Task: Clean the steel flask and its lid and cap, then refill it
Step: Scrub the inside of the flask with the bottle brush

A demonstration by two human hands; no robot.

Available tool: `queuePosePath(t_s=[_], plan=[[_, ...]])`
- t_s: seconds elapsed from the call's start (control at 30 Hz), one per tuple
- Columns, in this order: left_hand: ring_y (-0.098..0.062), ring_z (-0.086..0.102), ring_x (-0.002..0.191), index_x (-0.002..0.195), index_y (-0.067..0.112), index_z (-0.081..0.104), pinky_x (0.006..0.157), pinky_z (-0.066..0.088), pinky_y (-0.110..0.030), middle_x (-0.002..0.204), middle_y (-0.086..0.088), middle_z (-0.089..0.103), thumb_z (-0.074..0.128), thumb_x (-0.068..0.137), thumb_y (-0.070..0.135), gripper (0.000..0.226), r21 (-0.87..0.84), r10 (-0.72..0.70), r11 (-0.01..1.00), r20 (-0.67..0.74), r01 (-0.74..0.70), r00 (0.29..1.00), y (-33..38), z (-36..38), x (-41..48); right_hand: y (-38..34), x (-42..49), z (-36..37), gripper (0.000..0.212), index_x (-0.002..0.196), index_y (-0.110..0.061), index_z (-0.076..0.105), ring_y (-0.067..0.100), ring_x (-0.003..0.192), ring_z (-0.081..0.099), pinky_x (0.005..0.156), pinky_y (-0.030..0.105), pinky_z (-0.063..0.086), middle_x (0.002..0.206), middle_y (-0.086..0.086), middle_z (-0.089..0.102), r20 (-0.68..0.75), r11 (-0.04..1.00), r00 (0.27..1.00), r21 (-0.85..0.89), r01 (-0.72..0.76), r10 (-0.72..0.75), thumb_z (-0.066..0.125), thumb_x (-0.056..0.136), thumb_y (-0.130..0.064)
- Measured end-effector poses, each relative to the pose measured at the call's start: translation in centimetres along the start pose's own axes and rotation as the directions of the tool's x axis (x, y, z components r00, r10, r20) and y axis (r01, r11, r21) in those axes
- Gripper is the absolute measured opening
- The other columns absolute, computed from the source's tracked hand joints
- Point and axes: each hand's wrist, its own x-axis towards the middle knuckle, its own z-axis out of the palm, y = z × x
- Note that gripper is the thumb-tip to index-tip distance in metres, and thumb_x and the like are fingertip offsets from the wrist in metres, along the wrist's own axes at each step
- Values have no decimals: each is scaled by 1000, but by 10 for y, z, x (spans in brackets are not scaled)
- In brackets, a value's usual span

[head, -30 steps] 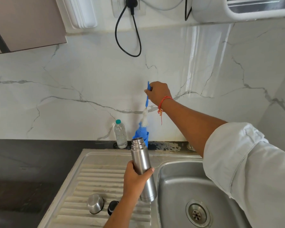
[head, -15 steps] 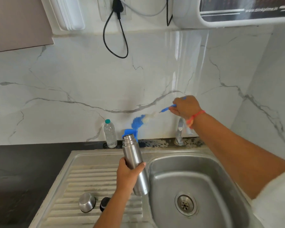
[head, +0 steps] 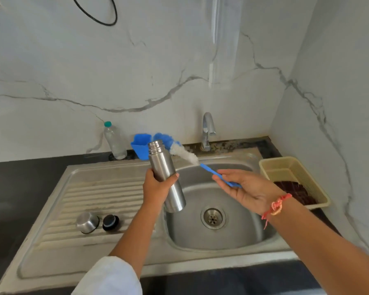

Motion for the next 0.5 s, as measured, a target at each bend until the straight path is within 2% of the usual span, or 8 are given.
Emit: queuePosePath(t_s=[0.1,0.2,0.27,0.33,0.4,0.5], plan=[[-16,67,106,128,27,53,97,57,-47,118,6,66,91,75,35,66,23,13,1000,10,-13,1000,-3,5,-4,12,4,-11,28,119,9,63,23,86,73,80,27,61,104,23,73,100,983,993,-175,-48,66,54,93,15],[-13,67,105,130,26,53,94,57,-42,116,10,65,90,76,31,65,58,37,998,21,-38,999,-10,14,-4,29,20,-15,32,123,5,63,20,82,68,82,28,60,94,17,70,202,930,968,-361,-64,145,57,92,13],[-11,66,104,131,24,53,89,56,-37,114,11,64,90,77,30,65,90,53,994,18,-55,998,-18,19,-2,41,38,-18,36,125,1,62,18,73,62,72,26,58,83,12,64,217,906,961,-418,-67,171,54,93,14],[-8,64,101,129,24,54,82,53,-30,112,11,63,90,78,30,63,131,73,989,8,-73,997,-28,24,3,57,59,-22,36,122,0,61,16,60,54,59,23,51,74,9,57,175,881,975,-472,-40,138,46,93,15],[-6,63,99,126,26,53,77,50,-26,109,12,63,89,78,30,60,143,87,986,-2,-86,996,-38,27,10,73,79,-27,31,113,1,62,15,56,46,49,21,42,71,8,53,96,836,994,-549,13,48,43,91,13],[-7,65,98,125,26,54,75,51,-26,109,11,64,89,78,33,60,148,117,982,-3,-115,993,-55,28,23,95,113,-37,26,95,-7,65,10,57,46,48,22,34,74,4,57,6,737,994,-671,82,-105,41,92,5]])
